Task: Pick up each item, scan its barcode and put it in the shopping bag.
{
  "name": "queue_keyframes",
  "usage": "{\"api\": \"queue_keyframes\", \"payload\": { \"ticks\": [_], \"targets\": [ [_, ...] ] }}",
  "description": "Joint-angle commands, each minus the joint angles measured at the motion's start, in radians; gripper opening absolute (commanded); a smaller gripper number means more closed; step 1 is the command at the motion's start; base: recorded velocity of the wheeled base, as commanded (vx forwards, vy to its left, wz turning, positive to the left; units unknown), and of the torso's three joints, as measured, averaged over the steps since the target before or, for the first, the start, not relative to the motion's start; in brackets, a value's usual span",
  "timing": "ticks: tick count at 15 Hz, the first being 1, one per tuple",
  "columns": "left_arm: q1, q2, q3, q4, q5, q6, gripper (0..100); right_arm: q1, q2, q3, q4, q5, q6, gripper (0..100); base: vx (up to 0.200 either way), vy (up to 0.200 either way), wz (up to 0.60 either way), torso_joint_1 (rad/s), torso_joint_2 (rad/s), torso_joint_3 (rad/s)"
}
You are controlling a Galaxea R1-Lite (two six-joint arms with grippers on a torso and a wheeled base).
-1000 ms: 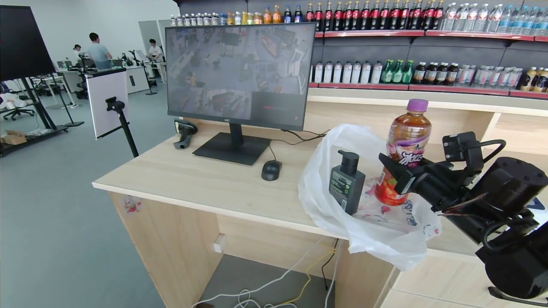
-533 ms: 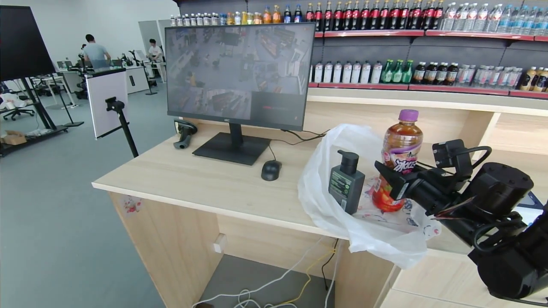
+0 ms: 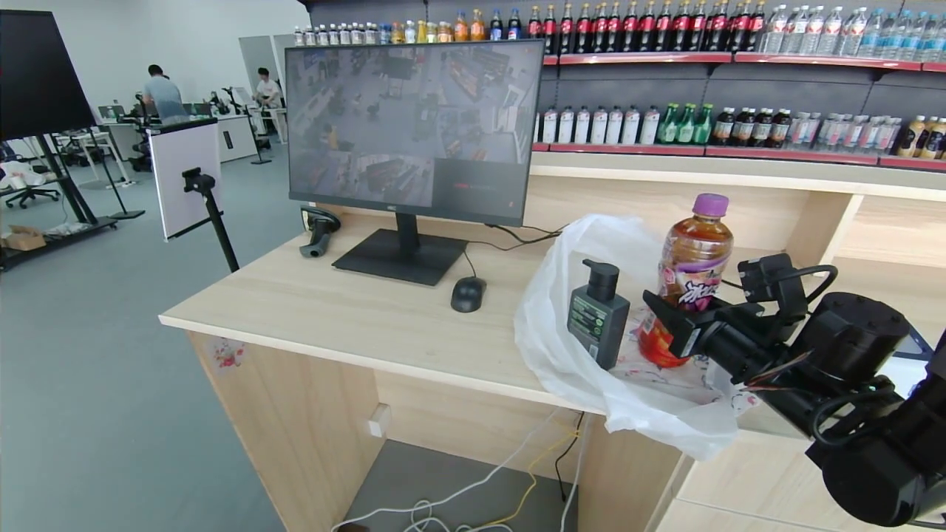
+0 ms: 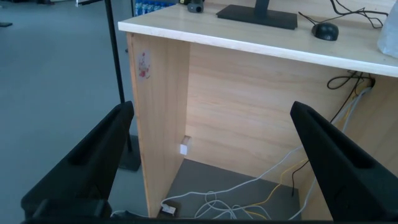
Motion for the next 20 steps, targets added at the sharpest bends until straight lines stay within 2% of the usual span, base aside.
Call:
{"api": "queue_keyframes", "payload": {
  "ticks": [1, 12, 13, 20],
  "targets": [
    [0.0, 0.0, 0.0, -0.001, 0.0, 0.0, 100, 0.002, 0.008, 0.004, 0.002, 0.001, -0.001, 0, 0.0, 0.0, 0.0, 0.0, 0.0, 0.0],
    [0.0, 0.0, 0.0, -0.001, 0.0, 0.0, 100, -0.004, 0.008, 0.061, 0.002, 0.001, -0.001, 0, 0.0, 0.0, 0.0, 0.0, 0.0, 0.0],
    [0.0, 0.0, 0.0, -0.001, 0.0, 0.0, 100, -0.006, 0.008, 0.065, 0.002, 0.001, -0.001, 100, 0.0, 0.0, 0.0, 0.0, 0.0, 0.0],
    [0.0, 0.0, 0.0, -0.001, 0.0, 0.0, 100, -0.067, -0.036, 0.082, 0.002, 0.001, -0.001, 100, 0.0, 0.0, 0.0, 0.0, 0.0, 0.0]
  ]
}}
